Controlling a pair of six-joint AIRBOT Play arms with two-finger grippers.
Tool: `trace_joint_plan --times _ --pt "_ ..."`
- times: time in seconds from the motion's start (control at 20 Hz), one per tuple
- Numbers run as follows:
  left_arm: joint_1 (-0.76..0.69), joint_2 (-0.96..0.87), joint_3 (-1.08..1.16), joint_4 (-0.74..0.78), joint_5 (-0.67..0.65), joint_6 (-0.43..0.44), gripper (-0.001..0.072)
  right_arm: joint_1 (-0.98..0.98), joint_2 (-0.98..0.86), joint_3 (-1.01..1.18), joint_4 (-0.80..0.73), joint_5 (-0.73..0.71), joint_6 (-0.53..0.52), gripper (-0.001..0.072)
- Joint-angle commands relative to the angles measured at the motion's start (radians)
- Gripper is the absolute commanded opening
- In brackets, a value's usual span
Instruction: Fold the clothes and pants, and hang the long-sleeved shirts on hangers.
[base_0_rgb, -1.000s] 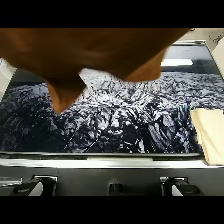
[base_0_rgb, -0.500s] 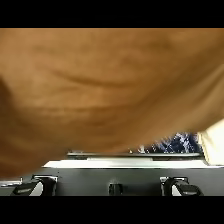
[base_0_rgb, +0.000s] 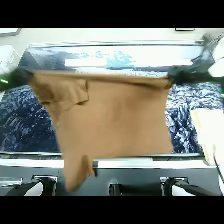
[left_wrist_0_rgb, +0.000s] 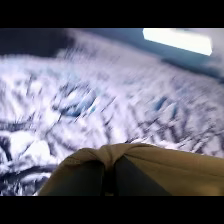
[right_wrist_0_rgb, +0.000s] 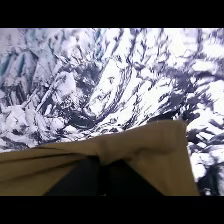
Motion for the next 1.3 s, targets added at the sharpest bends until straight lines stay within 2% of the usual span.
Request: trace_joint_plan --times 0.0,0.1,0.25,0.3,0.35,0.4,0.45,0.5,0.6,0.7,0.8,0.95,1.25 --pt "-0.001 -0.231 -0.097 -0.111 0.085 -0.092 0.0026 0.000 -0.243 -0.048 0.253 -0.089 0.155 0.0042" --pt "-0.005 -0.307 -0.097 -0.238 0.070 -0.105 0.0027 0.000 -0.302 -0.048 0.381 -0.095 0.097 0.0041" --pt "-0.022 -0.335 -0.097 -0.257 0.070 -0.099 0.0040 -0.007 -0.307 -0.047 0.395 -0.123 -0.011 0.0048" --pt "-0.019 -0.330 -0.092 -0.256 0.058 -0.097 0.0078 -0.024 -0.301 -0.042 0.391 -0.102 -0.025 0.0117" --pt "-0.003 -0.325 -0.076 -0.256 0.016 -0.097 0.0239 -0.057 -0.293 -0.029 0.390 -0.060 -0.048 0.0346" --pt "0.032 -0.320 -0.046 -0.245 -0.064 -0.090 0.0568 -0.100 -0.282 -0.011 0.386 0.002 -0.078 0.0560" --pt "0.078 -0.317 -0.010 -0.225 -0.167 -0.067 0.0712 -0.161 -0.266 0.010 0.361 0.094 -0.113 0.0600" --pt "0.137 -0.317 0.029 -0.184 -0.304 -0.035 0.0711 -0.222 -0.246 0.021 0.309 0.194 -0.126 0.0608" --pt "0.238 -0.317 0.043 -0.091 -0.547 -0.036 0.0711 -0.333 -0.201 0.006 0.122 0.394 -0.124 0.0604" --pt "0.288 -0.315 -0.046 -0.023 -0.675 0.000 0.0709 -0.372 -0.153 -0.087 -0.023 0.464 -0.130 0.0604" --pt "0.292 -0.309 -0.191 -0.044 -0.666 0.060 0.0706 -0.373 -0.109 -0.217 -0.052 0.445 -0.163 0.0604" --pt "0.264 -0.308 -0.342 -0.133 -0.578 0.141 0.0701 -0.372 -0.077 -0.341 0.018 0.418 -0.208 0.0604" --pt "0.182 -0.315 -0.388 -0.145 -0.436 0.152 0.0697 -0.372 -0.071 -0.351 0.034 0.433 -0.222 0.0604"
